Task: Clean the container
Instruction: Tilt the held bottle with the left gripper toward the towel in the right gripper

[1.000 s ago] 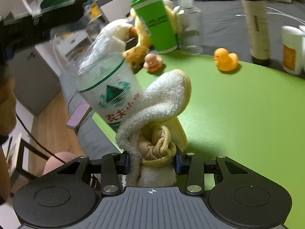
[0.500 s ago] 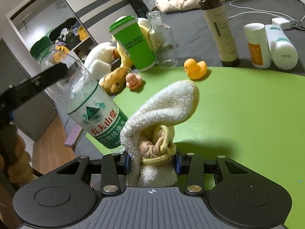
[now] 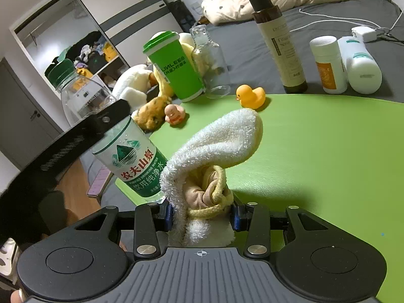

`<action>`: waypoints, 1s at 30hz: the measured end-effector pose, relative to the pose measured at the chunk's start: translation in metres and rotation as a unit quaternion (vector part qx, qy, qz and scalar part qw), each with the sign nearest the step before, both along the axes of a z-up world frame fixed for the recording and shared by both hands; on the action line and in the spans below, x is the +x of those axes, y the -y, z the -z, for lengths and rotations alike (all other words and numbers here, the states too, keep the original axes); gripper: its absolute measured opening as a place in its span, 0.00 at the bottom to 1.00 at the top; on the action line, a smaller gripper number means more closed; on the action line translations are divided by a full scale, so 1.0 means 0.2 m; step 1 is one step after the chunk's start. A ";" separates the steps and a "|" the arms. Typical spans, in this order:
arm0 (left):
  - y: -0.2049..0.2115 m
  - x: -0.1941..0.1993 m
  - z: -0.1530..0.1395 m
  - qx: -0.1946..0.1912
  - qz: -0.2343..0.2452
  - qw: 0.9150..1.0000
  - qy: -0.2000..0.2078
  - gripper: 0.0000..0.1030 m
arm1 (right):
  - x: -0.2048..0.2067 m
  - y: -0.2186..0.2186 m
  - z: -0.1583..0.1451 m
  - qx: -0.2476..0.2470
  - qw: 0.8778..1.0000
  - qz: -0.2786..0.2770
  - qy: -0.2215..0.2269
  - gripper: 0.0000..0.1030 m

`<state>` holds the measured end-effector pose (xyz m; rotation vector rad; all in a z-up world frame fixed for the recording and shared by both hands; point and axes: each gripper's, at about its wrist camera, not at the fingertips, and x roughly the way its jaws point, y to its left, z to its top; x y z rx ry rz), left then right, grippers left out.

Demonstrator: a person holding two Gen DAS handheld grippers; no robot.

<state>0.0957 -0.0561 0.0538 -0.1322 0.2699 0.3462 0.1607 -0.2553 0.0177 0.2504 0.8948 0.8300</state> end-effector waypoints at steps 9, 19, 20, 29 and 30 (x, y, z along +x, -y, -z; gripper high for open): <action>-0.11 0.00 -0.02 -0.017 0.038 0.999 0.008 0.63 | -0.03 0.04 -0.02 0.008 1.000 0.002 0.005 0.40; -0.39 0.10 -0.02 -0.025 0.270 0.962 -0.021 0.63 | -0.06 0.10 -0.04 0.017 1.000 0.005 0.011 0.40; -0.41 0.11 -0.03 -0.026 0.290 0.956 -0.024 0.63 | -0.07 0.10 -0.05 0.018 1.000 0.006 0.013 0.40; -0.60 0.25 -0.05 -0.027 0.463 0.884 -0.053 0.63 | -0.17 0.14 -0.19 0.023 0.999 0.011 0.043 0.40; -0.62 0.26 -0.05 -0.027 0.482 0.874 -0.056 0.63 | -0.17 0.14 -0.21 0.024 0.998 0.011 0.048 0.40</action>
